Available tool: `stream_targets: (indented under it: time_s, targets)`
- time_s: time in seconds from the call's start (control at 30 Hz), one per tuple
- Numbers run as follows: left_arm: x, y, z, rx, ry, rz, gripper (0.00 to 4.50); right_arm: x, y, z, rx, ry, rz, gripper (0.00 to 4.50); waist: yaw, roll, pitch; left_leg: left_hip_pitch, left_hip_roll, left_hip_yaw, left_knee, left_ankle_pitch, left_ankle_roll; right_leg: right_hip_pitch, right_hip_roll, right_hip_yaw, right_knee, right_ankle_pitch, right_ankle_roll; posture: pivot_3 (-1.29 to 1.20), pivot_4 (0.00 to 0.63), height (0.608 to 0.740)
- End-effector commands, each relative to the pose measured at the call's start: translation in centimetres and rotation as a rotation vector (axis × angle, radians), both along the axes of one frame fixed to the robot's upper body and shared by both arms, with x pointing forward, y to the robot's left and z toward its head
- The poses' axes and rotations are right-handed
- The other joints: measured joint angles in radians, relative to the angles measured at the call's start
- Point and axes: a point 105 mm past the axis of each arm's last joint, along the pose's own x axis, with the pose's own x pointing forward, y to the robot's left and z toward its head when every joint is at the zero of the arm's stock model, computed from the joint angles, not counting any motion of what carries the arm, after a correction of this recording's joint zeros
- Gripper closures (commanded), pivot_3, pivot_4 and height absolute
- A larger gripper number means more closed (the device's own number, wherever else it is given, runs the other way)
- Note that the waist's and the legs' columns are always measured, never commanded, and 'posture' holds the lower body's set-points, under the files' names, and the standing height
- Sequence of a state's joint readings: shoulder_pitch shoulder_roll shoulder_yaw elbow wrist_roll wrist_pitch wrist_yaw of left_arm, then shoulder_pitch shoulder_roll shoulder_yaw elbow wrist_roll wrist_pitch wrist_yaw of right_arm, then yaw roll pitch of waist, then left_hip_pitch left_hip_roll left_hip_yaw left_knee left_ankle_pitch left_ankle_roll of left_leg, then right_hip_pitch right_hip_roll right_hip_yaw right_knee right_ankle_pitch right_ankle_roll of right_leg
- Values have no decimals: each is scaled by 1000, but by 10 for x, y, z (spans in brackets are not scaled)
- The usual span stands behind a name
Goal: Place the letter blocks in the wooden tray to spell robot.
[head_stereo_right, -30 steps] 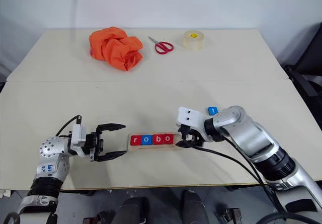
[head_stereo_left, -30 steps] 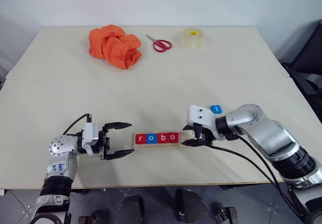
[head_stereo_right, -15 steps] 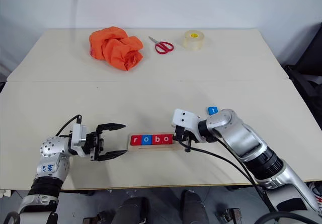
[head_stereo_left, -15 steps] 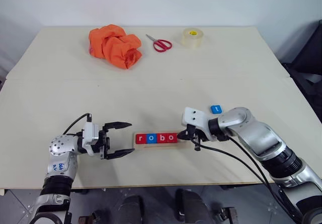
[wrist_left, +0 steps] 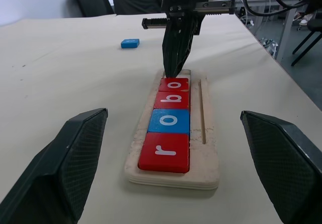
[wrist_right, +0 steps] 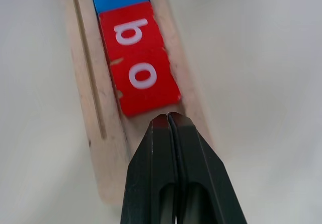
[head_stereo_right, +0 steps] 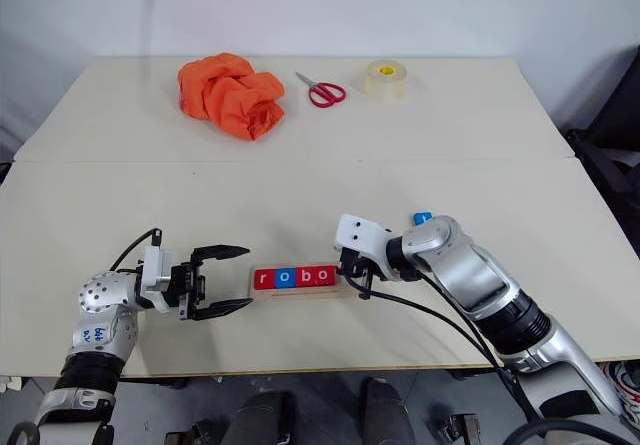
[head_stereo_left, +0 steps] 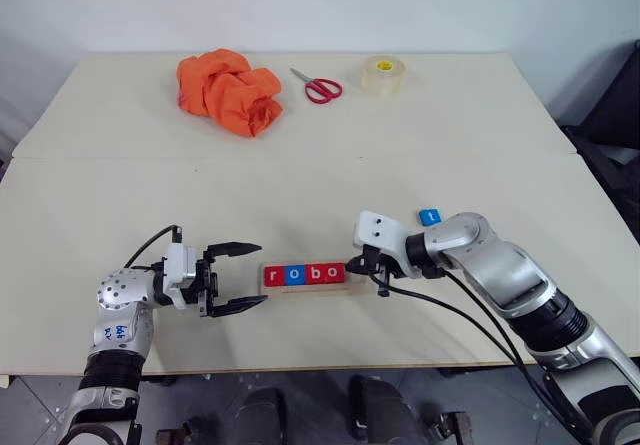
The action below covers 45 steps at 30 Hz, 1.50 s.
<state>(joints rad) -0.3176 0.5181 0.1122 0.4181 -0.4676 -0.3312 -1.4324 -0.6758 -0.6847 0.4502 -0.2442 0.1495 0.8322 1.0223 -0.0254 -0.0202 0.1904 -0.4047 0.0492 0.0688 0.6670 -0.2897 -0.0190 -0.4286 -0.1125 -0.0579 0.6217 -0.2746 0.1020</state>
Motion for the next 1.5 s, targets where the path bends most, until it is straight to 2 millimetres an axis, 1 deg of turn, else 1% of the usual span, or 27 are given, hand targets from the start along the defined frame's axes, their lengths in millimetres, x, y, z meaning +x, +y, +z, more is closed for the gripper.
stream_targets:
  time_s: [0.03, 0.1, 0.2, 0.27, 0.33, 0.37, 0.43, 0.53, 0.57, 0.6, 0.7, 0.77, 0.8, 0.93, 1.0, 1.07, 1.17, 1.27, 1.43, 1.5]
  targets:
    - [4, 0, 7, 2, -29, -4, 0, -1, -9, 19, 43, -58, -28, 4468, 1, 0, 0, 0, 0, 0, 0, 0, 0, 0, 0, 0, 0, 0, 0, 0, 150, 740]
    - [5, 0, 7, 2, -28, -13, 0, -2, -14, 27, 103, -67, -60, 4468, 2, 0, 0, 0, 0, 0, 0, 0, 0, 0, 0, 0, 0, 0, 0, 0, 150, 740]
    - [7, -2, 7, 3, -27, -27, 0, -9, -21, 31, 157, -40, -85, 3938, 3, 0, 0, 0, 0, 0, 0, 0, 0, 0, 0, 0, 0, 0, 0, 0, 150, 740]
    - [8, -3, 8, 3, -27, -33, 0, -9, -28, 31, 172, -53, -123, 3260, 3, 0, 0, 0, 0, 0, 0, 0, 0, 0, 0, 0, 0, 0, 0, 0, 150, 740]
    - [9, -4, 8, 5, -25, -46, 0, -6, -41, 33, 204, -83, -206, 2627, 4, 0, 0, 0, 0, 0, 0, 0, 0, 0, 0, 0, 0, 0, 0, 0, 150, 740]
    - [10, -5, 9, 6, -25, -51, 0, -5, -48, 34, 218, -100, -243, 2192, 4, 0, 0, 0, 0, 0, 0, 0, 0, 0, 0, 0, 0, 0, 0, 0, 150, 740]
    - [11, -5, 9, 6, -25, -57, 0, -4, -60, 33, 228, -117, -306, 1520, 7, 0, 0, 0, 0, 0, 0, 0, 0, 0, 0, 0, 0, 0, 0, 0, 150, 740]
    - [11, -6, 9, 8, -22, -69, 0, -7, -81, 32, 248, -141, -410, 521, 10, 0, 0, 0, 0, 0, 0, 0, 0, 0, 0, 0, 0, 0, 0, 0, 150, 740]
    - [12, -6, 9, 8, -20, -74, 0, -10, -90, 30, 255, -149, -454, 98, 14, 0, 0, 0, 0, 0, 0, 0, 0, 0, 0, 0, 0, 0, 0, 0, 150, 740]
    - [12, -6, 10, 9, -19, -77, 0, -12, -96, 29, 259, -154, -481, 15, 16, 0, 0, 0, 0, 0, 0, 0, 0, 0, 0, 0, 0, 0, 0, 0, 150, 740]
    - [14, -6, 11, 10, -18, -82, 0, -9, -122, 31, 301, -240, -649, 15, 25, 0, 0, 0, 0, 0, 0, 0, 0, 0, 1, 0, 0, 0, 0, 0, 150, 740]
    - [15, -6, 12, 12, -17, -85, 0, -12, -135, 34, 346, -271, -734, 15, 27, 0, 0, 0, 0, 0, 1, 0, 0, 1, 1, 0, 0, 0, 0, 0, 150, 740]
    - [16, -5, 12, 12, -16, -85, 0, -14, -137, 35, 361, -275, -753, 15, 27, 0, 0, 0, 0, 0, 1, 0, 0, 1, 0, 0, 0, 0, 0, 0, 150, 740]
    - [18, -2, 14, 22, -10, -87, 0, -35, -150, 30, 376, -264, -847, 15, 29, 0, 0, 0, 0, 0, 0, 0, 0, 1, 1, 0, 0, 0, 0, 0, 150, 740]
    - [19, -2, 15, 26, -9, -89, 0, -38, -150, 29, 378, -258, -849, 15, 27, 0, 0, 0, 0, 0, 0, 0, 0, 1, 1, 0, 0, 0, 0, 0, 150, 740]
    - [20, -1, 15, 28, -9, -91, 0, -36, -150, 28, 389, -249, -858, 15, 22, 0, 0, 1, 0, 0, 0, 0, 0, 1, 1, 1, 0, 0, 1, 0, 150, 740]
    - [20, -3, 18, 29, -15, -98, 0, -23, -149, 25, 429, -241, -884, 15, 22, 0, 0, 1, 0, 0, 0, 1, 1, 1, 1, 1, 0, 1, 1, 0, 150, 740]
    - [18, -2, 19, 32, -20, -101, 0, -6, -146, 22, 479, -224, -905, 15, 22, 0, 0, 2, 0, 0, 0, 2, 1, 1, 1, 1, 1, 1, 1, 0, 150, 740]
    - [12, 1, 20, 39, -23, -88, 0, 24, -144, 12, 509, -211, -931, 15, 23, 0, 0, 1, 0, 0, 0, 2, 1, 1, 1, 1, 0, 1, 1, 0, 150, 740]
    - [10, 3, 21, 39, -25, -75, 0, 38, -144, 5, 521, -203, -951, 15, 21, 0, 0, 1, -1, 0, 0, 2, 2, 1, 1, 2, 0, 1, 1, 0, 150, 740]
